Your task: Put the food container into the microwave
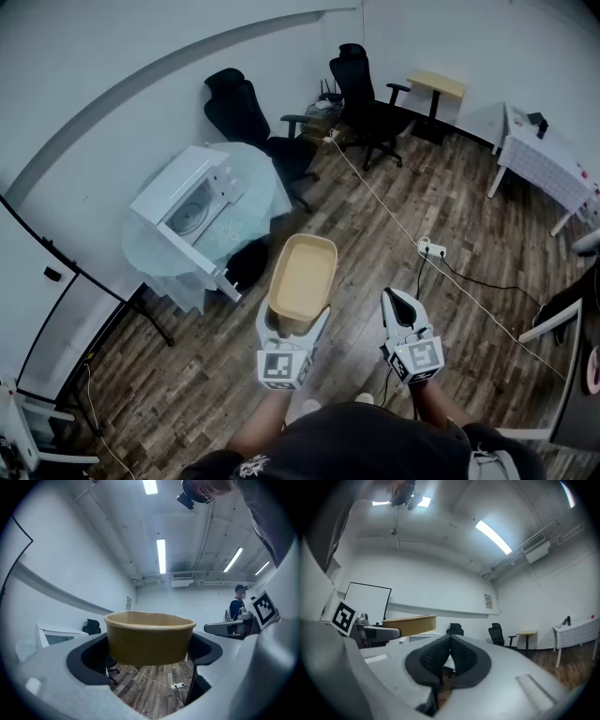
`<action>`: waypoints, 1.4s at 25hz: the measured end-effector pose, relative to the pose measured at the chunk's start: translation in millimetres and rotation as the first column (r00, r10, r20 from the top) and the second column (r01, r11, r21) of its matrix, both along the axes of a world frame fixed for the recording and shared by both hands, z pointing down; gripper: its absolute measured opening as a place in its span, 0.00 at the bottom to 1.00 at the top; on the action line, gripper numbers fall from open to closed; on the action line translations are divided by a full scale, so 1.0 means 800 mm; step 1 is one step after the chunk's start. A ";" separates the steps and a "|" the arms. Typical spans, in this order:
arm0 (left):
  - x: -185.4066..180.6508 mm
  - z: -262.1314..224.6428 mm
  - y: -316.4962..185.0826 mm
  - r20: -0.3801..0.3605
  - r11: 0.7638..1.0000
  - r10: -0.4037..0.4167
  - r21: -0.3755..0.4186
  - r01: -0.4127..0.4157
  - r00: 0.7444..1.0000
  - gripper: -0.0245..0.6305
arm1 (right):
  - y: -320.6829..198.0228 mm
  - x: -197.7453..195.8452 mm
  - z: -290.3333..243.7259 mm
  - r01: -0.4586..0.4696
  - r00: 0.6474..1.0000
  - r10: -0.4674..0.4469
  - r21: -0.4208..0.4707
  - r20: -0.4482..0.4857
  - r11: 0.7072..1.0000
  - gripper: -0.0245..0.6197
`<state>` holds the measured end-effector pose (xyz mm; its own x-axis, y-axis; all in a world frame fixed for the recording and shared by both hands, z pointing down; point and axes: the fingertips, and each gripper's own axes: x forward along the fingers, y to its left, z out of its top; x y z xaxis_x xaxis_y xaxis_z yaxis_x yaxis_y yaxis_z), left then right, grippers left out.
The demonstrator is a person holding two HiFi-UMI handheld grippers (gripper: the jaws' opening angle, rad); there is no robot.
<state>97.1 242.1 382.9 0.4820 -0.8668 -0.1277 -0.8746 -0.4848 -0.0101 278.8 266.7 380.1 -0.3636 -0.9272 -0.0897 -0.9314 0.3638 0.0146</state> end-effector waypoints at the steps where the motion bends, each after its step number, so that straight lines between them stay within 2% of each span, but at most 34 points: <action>1: -0.001 0.001 0.002 0.000 1.000 -0.003 -0.002 0.003 1.000 0.84 | 0.001 -0.001 0.000 0.000 1.000 0.000 0.001 0.005 1.000 0.04; 9: -0.002 0.001 0.008 -0.003 1.000 -0.008 -0.007 0.008 1.000 0.84 | 0.003 -0.014 -0.007 0.016 0.999 -0.017 0.025 0.033 1.000 0.04; 15: 0.000 0.004 0.009 0.007 1.000 -0.016 -0.011 0.016 1.000 0.84 | 0.007 -0.007 -0.012 0.030 0.994 -0.035 0.052 0.104 0.998 0.04; 25: 0.031 0.002 0.015 0.015 0.998 -0.051 -0.020 0.052 0.999 0.84 | 0.002 0.024 -0.007 0.070 0.992 -0.075 0.046 0.099 0.996 0.04; 35: 0.059 0.011 0.017 0.024 0.992 -0.121 -0.025 0.122 0.992 0.84 | -0.011 0.052 0.008 0.141 0.985 -0.144 0.040 0.097 0.989 0.04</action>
